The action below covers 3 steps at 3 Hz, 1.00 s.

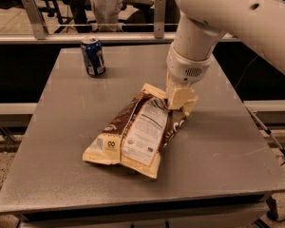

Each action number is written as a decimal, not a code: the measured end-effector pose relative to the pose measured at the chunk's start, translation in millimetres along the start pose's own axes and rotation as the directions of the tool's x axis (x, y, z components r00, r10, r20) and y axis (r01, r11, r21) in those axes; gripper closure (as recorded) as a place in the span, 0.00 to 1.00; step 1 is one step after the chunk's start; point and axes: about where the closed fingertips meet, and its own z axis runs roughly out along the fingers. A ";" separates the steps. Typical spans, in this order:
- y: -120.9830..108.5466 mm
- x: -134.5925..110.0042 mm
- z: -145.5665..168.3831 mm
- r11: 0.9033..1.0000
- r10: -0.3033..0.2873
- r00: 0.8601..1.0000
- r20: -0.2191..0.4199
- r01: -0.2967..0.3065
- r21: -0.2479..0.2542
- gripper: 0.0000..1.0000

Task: Move brown chip bag near sponge

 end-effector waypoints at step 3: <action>-49.9 89.9 -38.7 0.973 0.216 0.973 -0.077 -0.207 0.102 1.00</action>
Offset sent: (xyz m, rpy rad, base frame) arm 0.0568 -0.1041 0.0385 -0.0921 -0.0692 -0.2745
